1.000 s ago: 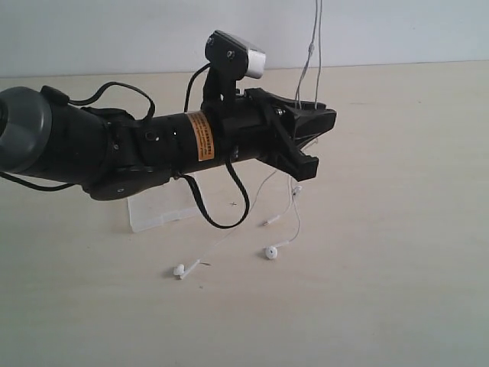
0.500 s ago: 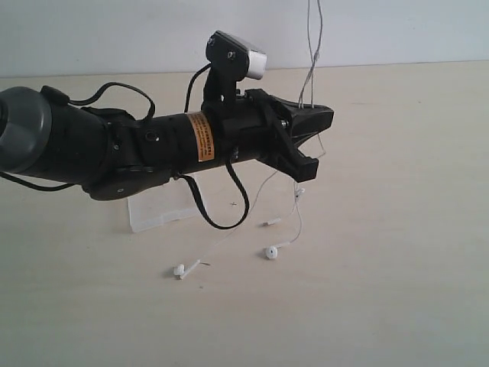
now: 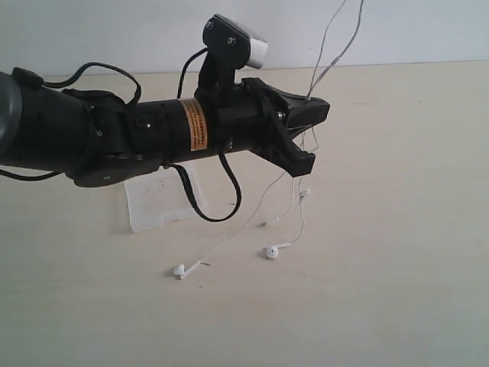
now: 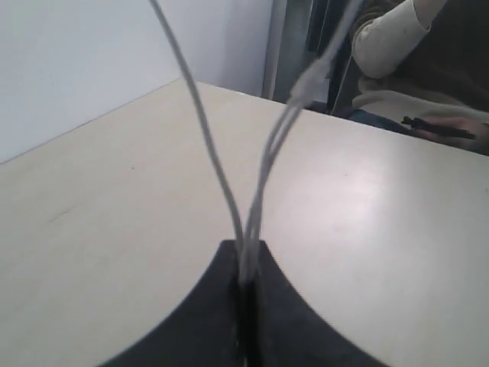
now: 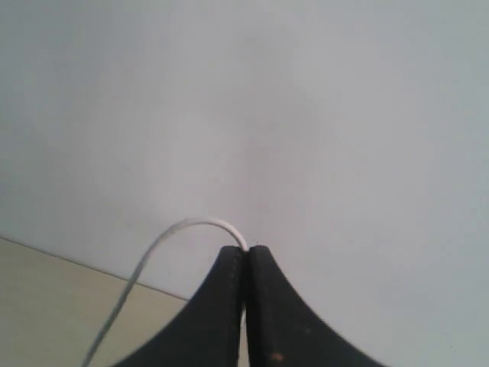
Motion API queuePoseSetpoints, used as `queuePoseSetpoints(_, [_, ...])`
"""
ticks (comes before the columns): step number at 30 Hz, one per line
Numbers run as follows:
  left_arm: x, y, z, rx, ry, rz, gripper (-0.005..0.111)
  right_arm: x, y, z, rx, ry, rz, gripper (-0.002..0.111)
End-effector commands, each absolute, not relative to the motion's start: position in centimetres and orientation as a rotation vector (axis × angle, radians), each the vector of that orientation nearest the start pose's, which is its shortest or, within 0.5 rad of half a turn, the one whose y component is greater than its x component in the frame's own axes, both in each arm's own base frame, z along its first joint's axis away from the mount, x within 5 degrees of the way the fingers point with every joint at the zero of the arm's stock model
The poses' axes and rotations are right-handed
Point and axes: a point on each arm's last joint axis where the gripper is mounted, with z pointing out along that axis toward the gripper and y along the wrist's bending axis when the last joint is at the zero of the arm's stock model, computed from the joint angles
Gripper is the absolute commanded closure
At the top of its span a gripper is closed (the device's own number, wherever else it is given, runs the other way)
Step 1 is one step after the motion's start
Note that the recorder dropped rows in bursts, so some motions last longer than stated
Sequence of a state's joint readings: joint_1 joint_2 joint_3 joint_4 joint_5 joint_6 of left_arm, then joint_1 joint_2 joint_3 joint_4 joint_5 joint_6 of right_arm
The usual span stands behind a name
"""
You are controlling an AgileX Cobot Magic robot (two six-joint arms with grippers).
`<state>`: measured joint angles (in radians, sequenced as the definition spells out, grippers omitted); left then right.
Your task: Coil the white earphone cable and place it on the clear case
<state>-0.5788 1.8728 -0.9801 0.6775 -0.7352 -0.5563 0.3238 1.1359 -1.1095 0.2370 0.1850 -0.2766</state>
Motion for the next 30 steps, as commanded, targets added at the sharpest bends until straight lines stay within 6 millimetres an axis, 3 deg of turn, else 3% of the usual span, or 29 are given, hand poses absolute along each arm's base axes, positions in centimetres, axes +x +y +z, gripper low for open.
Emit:
queuePoseSetpoints(1, [30.0, -24.1, 21.3, 0.808, 1.609, -0.802, 0.107, 24.1, 7.7, 41.4, -0.336, 1.694, 0.212, 0.108])
queuePoseSetpoints(21, [29.2, -22.5, 25.0, 0.803, 1.630, -0.662, 0.107, 23.7, 6.6, 34.9, -0.261, 1.747, 0.179, 0.108])
queuePoseSetpoints(30, [28.9, -20.6, 27.1, 0.792, 1.667, -0.514, 0.107, 23.2, 5.9, 31.3, -0.157, 1.716, 0.174, 0.108])
